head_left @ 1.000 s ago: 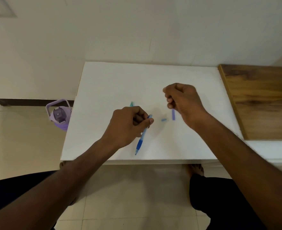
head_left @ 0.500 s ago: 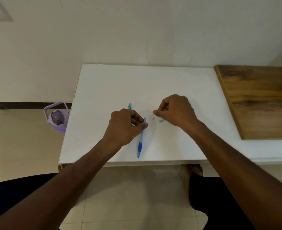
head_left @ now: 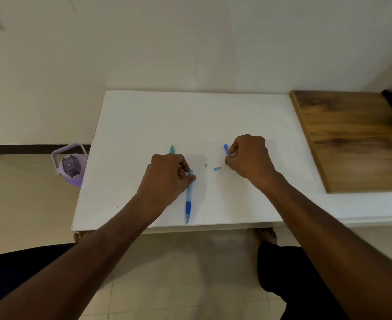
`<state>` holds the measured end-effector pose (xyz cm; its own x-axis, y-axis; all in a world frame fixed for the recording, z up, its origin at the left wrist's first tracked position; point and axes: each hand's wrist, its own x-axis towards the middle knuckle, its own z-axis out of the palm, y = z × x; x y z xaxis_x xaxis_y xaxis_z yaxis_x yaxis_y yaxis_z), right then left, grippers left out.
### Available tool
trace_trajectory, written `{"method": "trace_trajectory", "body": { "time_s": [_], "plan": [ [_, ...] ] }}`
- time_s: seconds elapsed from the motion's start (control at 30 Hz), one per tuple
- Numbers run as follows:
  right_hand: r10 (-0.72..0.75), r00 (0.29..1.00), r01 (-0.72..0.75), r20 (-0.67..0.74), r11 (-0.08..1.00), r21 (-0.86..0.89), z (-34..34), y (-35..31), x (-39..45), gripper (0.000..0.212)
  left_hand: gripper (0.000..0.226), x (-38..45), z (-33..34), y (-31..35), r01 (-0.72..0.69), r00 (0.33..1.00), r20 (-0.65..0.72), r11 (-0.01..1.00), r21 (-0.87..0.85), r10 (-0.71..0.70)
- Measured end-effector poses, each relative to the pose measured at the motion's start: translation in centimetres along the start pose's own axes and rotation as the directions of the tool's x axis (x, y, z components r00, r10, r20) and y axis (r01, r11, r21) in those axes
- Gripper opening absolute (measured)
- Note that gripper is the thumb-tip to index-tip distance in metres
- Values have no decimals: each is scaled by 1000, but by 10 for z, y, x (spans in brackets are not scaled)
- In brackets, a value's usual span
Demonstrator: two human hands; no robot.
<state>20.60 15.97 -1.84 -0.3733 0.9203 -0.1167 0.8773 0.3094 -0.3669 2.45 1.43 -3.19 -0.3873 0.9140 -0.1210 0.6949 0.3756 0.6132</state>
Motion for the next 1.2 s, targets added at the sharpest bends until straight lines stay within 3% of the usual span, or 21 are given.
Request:
{"method": "trace_trajectory", "body": {
  "time_s": [0.07, 0.13, 0.2, 0.27, 0.37, 0.5, 0.73, 0.87, 0.93, 1.03, 1.2],
  "plan": [
    [2, 1000, -2, 16, 999, 49, -5, -3, 0, 14, 25, -1, -5, 1, -30, 999, -14, 999, -10, 30],
    [-9, 999, 2, 32, 976, 218, -13, -10, -2, 9, 20, -1, -13, 5, -73, 996, -50, 996, -52, 70],
    [-40, 995, -5, 88, 888, 460, -23, -20, -8, 7, 18, 1, -24, 11, -71, 994, -98, 984, -165, 55],
    [-122, 977, -3, 176, 813, 582, -29, -30, -17, 5, 26, 3, -32, 15, -74, 993, -113, 955, -288, 43],
    [-249, 935, 82, 252, 845, 528, -27, -37, -29, 4, 29, 2, -38, 19, -123, 991, -98, 928, -352, 94],
    [-283, 928, 147, 243, 876, 459, -22, -36, -34, 8, 9, -1, -38, 18, -222, 972, -145, 931, -289, 187],
    [-356, 917, 225, 177, 832, 507, -16, -37, -40, 14, 12, 2, -32, 15, -142, 986, 48, 960, -241, 158],
    [-336, 920, 207, 202, 853, 478, -12, -30, -41, 14, 13, 7, -51, 16, -59, 998, -20, 944, -326, 56],
    [-302, 933, 166, 193, 842, 514, -11, -29, -41, 16, 6, 11, -66, 6, -93, 994, -73, 985, -142, 83],
    [-241, 954, 88, 179, 794, 602, -14, -28, -38, 17, 11, 12, -77, -16, -45, 999, -9, 986, 161, 47],
    [-183, 968, 11, 171, 711, 703, -17, -31, -36, 12, 15, 6, -65, -27, 164, 976, 100, 955, 248, -194]
  ]
}}
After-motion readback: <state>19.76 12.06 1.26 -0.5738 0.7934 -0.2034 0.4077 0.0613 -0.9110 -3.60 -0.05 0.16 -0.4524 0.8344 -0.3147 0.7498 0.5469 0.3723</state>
